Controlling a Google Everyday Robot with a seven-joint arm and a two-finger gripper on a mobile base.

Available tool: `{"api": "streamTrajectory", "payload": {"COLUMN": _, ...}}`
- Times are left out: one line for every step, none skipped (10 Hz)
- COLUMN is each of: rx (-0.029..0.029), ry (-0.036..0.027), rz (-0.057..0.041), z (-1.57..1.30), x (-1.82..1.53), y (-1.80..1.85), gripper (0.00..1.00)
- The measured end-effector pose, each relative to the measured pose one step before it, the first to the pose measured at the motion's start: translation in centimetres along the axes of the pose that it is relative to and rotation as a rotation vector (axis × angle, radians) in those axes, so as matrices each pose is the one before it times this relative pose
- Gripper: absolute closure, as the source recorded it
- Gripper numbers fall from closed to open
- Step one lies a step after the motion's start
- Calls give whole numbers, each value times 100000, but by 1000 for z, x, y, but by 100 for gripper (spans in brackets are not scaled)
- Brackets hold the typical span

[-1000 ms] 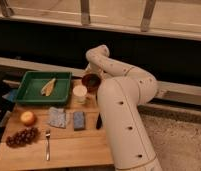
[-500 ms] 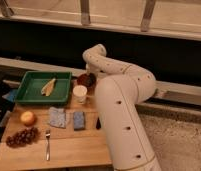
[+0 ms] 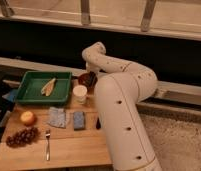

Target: Wipe table surface with eraser

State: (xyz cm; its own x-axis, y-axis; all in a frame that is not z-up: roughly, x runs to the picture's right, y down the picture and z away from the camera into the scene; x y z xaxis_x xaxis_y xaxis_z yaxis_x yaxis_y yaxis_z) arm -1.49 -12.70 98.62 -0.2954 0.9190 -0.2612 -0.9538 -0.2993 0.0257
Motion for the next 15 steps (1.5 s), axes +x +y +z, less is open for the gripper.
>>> {"api": "streamTrajectory", "payload": {"rx": -830, "ry": 101, "rz": 331, "z": -446, "x": -194, "y": -85, "gripper": 100}}
{"api": "streamTrajectory", "payload": {"rx": -2752, "ry": 1334, "rz": 595, "z": -890, "x": -186, "y": -131, "gripper": 100}}
{"api": "streamTrajectory", "payload": {"rx": -2364, "ry": 1515, "rz": 188, "z": -954, "x": 51, "y": -366, "gripper": 100}}
{"api": "streamTrajectory", "payload": {"rx": -2513, "ry": 1616, "rz": -165, "z": -1884, "x": 219, "y": -281, "gripper": 100}}
{"api": "streamTrajectory", "payload": {"rx": -2201, "ry": 1347, "rz": -53, "z": -1425, "x": 297, "y": 50, "gripper": 100}}
{"api": "streamTrajectory", "payload": {"rx": -2818, "ry": 1490, "rz": 276, "z": -2046, "x": 384, "y": -247, "gripper": 100}}
{"api": "streamTrajectory", "payload": {"rx": -2274, "ry": 1098, "rz": 218, "z": -2552, "x": 770, "y": -333, "gripper": 100}}
{"api": "streamTrajectory", "payload": {"rx": -1044, "ry": 927, "rz": -776, "z": -1273, "x": 987, "y": 240, "gripper": 100}}
{"api": "streamTrajectory", "payload": {"rx": -533, "ry": 795, "rz": -1146, "z": -1122, "x": 1017, "y": 311, "gripper": 100}}
{"api": "streamTrajectory", "payload": {"rx": -211, "ry": 1738, "rz": -1282, "z": -1257, "x": 1692, "y": 411, "gripper": 100}}
{"api": "streamTrajectory", "payload": {"rx": 552, "ry": 1565, "rz": -634, "z": -737, "x": 1211, "y": -123, "gripper": 100}}
{"api": "streamTrajectory", "payload": {"rx": 386, "ry": 1961, "rz": -254, "z": -299, "x": 1197, "y": -161, "gripper": 100}}
{"api": "streamTrajectory", "payload": {"rx": 719, "ry": 3270, "rz": -216, "z": -289, "x": 1764, "y": -247, "gripper": 100}}
{"api": "streamTrajectory", "payload": {"rx": 508, "ry": 4649, "rz": 840, "z": -178, "x": 1973, "y": -511, "gripper": 100}}
{"api": "streamTrajectory", "payload": {"rx": 1586, "ry": 4275, "rz": 1472, "z": 253, "x": 1430, "y": -1129, "gripper": 100}}
